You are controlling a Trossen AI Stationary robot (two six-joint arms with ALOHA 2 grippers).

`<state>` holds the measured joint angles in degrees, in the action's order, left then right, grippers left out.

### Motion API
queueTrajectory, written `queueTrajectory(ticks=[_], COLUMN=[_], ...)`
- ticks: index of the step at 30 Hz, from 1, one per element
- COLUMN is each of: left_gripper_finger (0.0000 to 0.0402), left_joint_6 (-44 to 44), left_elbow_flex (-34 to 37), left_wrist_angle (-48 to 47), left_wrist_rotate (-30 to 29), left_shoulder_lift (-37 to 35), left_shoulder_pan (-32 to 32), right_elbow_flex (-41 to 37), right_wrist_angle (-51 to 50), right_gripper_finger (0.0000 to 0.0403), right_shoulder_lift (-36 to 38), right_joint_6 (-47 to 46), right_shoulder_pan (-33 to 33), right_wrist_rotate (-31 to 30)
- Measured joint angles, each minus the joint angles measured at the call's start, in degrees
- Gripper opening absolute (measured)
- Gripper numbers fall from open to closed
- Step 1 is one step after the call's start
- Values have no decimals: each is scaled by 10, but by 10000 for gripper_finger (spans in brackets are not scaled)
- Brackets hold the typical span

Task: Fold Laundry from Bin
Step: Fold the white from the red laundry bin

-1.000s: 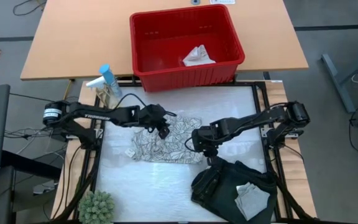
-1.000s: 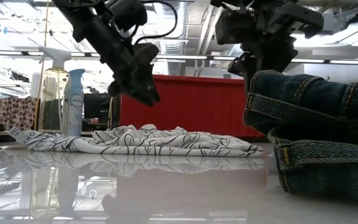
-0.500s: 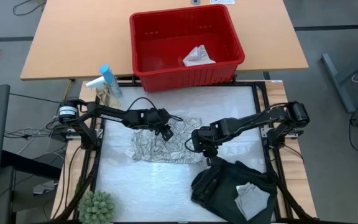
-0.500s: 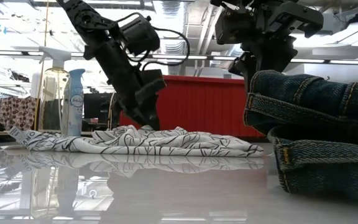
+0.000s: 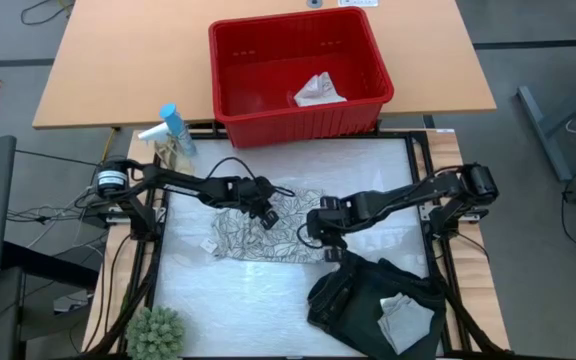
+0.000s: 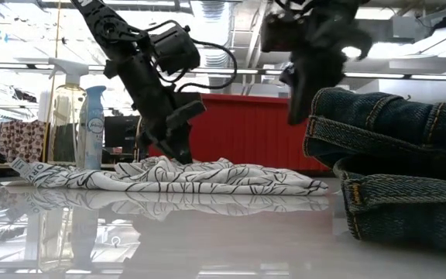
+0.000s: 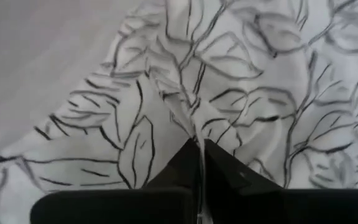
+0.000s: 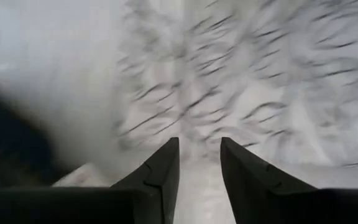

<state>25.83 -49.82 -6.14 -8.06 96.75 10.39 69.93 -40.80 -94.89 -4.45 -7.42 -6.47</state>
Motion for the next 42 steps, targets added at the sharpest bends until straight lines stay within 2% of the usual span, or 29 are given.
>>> queueTrajectory(ticks=[3, 7, 9, 13, 18, 23, 34, 38, 42], left_gripper_finger=[1, 0, 0, 0, 0, 0, 0, 18, 47], left_joint_6=[8, 22, 26, 26, 37, 39, 36, 2, 13], left_elbow_flex=[0, 0, 0, 0, 0, 0, 0, 0, 0], left_wrist_angle=[-18, -55, -69, -79, -107, -112, -95, -117, -175], left_wrist_rotate=[-10, -37, -48, -57, -42, -86, -82, -84, -124], left_shoulder_lift=[-21, -58, -80, -96, -95, -95, -94, -94, -94], left_shoulder_pan=[0, -3, -5, -7, -13, -24, -29, -31, -31], right_elbow_flex=[0, -1, -11, -39, -73, -97, -102, -101, -101], right_wrist_angle=[28, 46, 68, 114, 160, 193, 227, 219, 213], right_gripper_finger=[102, 30, 15, 21, 15, 15, 15, 15, 15], right_shoulder_lift=[0, 0, 0, 0, -1, -3, -87, -94, -93], right_joint_6=[-3, -2, -2, -3, -14, -17, -37, -46, -47], right_shoulder_pan=[15, 40, 53, 74, 90, 108, 115, 115, 113], right_wrist_rotate=[-21, -28, -28, -21, -9, -3, 19, 19, 16])
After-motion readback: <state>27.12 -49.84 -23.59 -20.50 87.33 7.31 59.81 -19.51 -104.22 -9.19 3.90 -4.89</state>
